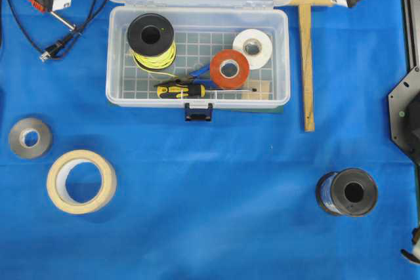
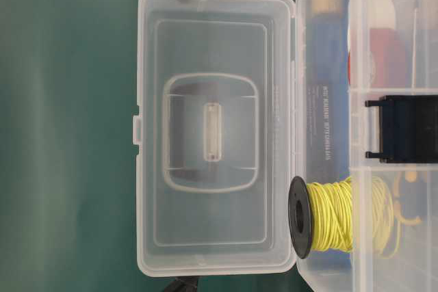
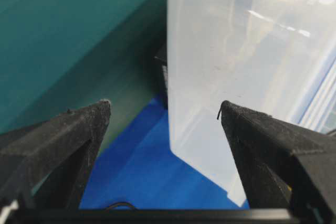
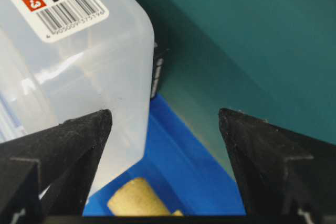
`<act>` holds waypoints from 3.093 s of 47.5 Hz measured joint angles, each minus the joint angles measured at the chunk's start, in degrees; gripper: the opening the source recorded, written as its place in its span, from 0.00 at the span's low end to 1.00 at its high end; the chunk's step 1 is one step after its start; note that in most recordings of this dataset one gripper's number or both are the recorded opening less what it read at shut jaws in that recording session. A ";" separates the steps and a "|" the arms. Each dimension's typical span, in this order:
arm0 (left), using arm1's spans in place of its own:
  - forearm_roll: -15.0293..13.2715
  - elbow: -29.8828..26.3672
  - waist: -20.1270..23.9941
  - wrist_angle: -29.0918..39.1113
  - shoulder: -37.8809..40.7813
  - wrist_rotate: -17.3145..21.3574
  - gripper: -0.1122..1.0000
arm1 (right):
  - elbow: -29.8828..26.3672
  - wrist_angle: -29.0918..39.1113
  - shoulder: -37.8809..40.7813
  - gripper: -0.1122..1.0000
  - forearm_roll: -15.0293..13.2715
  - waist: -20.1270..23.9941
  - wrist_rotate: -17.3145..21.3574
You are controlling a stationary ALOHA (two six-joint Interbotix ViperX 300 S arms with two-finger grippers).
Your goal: Open the tool box with both arms.
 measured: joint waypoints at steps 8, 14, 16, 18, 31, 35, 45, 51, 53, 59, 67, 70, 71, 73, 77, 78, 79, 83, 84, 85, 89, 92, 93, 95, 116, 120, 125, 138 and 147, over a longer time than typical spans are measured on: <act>0.00 -0.09 1.14 0.00 0.09 -0.09 0.92 | -0.88 0.00 1.49 0.86 0.00 -0.62 0.00; 0.00 -0.18 1.76 0.35 0.09 -0.18 0.92 | -0.88 0.00 1.85 0.86 0.00 -0.79 0.09; 0.09 -0.26 1.93 0.53 0.00 -0.18 0.92 | -0.97 0.00 1.93 0.86 0.00 -0.97 0.00; 0.00 -0.35 2.11 0.62 0.00 -0.09 0.92 | -0.97 0.00 1.93 0.86 0.00 -1.23 0.09; 0.00 -0.18 3.60 2.72 -1.05 -0.18 0.92 | -0.79 1.32 0.88 0.86 0.09 -2.37 0.26; 0.09 0.79 4.92 3.78 -2.46 -0.18 0.92 | 0.09 2.55 -0.97 0.86 0.09 -3.34 0.26; 0.09 4.04 6.77 7.73 -8.17 -0.18 0.92 | 2.99 7.38 -7.91 0.86 0.09 -4.92 0.26; 0.09 5.98 6.94 10.37 -12.74 -0.62 0.92 | 4.83 10.72 -12.66 0.86 0.09 -5.01 0.18; 0.09 6.59 6.94 10.81 -14.41 -0.79 0.92 | 5.45 11.60 -14.24 0.86 0.09 -5.01 0.18; 0.09 7.65 6.94 11.43 -18.02 -0.97 0.92 | 6.24 12.74 -15.82 0.86 0.44 -5.01 0.26; 0.09 8.00 4.66 11.78 -18.81 -2.11 0.92 | 6.33 12.74 -14.85 0.86 2.20 -4.48 0.26; 0.09 8.00 2.90 12.30 -18.81 -3.16 0.92 | 6.33 12.74 -14.85 0.86 2.55 -3.08 0.26; 0.00 8.00 2.37 12.48 -18.81 -3.43 0.92 | 6.33 12.74 -14.85 0.86 2.72 -2.46 0.26; 0.09 8.17 0.79 12.92 -18.98 -4.04 0.92 | 6.33 12.83 -15.03 0.86 3.16 -0.88 0.26; 0.09 8.53 -2.55 13.62 -19.34 -4.48 0.92 | 6.33 13.45 -14.94 0.86 4.13 2.72 0.26; 0.09 8.61 -3.60 13.80 -19.60 -4.48 0.92 | 6.33 13.71 -14.94 0.86 4.39 3.78 0.35; 0.09 8.79 -4.57 13.80 -19.78 -4.48 0.92 | 6.33 13.89 -14.94 0.86 4.57 4.92 0.26; 0.09 9.49 -9.23 14.06 -20.57 -4.48 0.92 | 6.33 14.59 -14.94 0.86 5.19 10.20 0.35; 0.09 9.76 -10.28 14.06 -20.74 -4.48 0.92 | 6.33 14.68 -14.94 0.86 5.27 11.43 0.35; 0.09 9.84 -11.60 14.15 -20.92 -4.48 0.92 | 6.42 14.77 -14.94 0.86 5.27 12.57 0.26; 0.09 10.37 -16.52 14.50 -21.27 -4.57 0.92 | 6.42 14.77 -14.85 0.86 5.45 17.14 0.26; 0.09 10.46 -19.95 15.03 -21.36 -4.66 0.92 | 6.42 14.85 -14.85 0.86 5.54 20.74 0.35; 0.09 10.46 -20.92 15.12 -21.36 -4.66 0.92 | 6.42 14.85 -14.85 0.86 5.45 21.80 0.35; 0.09 10.46 -23.12 15.38 -21.36 -4.66 0.92 | 6.42 14.85 -14.77 0.86 5.54 23.91 0.35; 0.09 13.89 -29.53 18.81 -25.93 -4.57 0.89 | 10.37 19.07 -21.62 0.86 5.01 28.56 0.26; 0.09 16.52 -29.53 18.81 -29.79 -5.36 0.89 | 12.92 18.46 -25.66 0.86 5.27 28.56 0.26; 0.00 19.60 -29.53 17.75 -34.54 -7.03 0.89 | 16.96 16.35 -29.97 0.86 6.15 28.48 0.35; -0.18 23.20 -29.62 15.29 -41.22 -8.35 0.89 | 22.85 11.25 -33.75 0.86 7.38 28.56 0.26; -0.18 23.38 -29.79 14.85 -41.13 -8.35 0.89 | 23.12 10.63 -32.87 0.86 7.47 28.56 0.26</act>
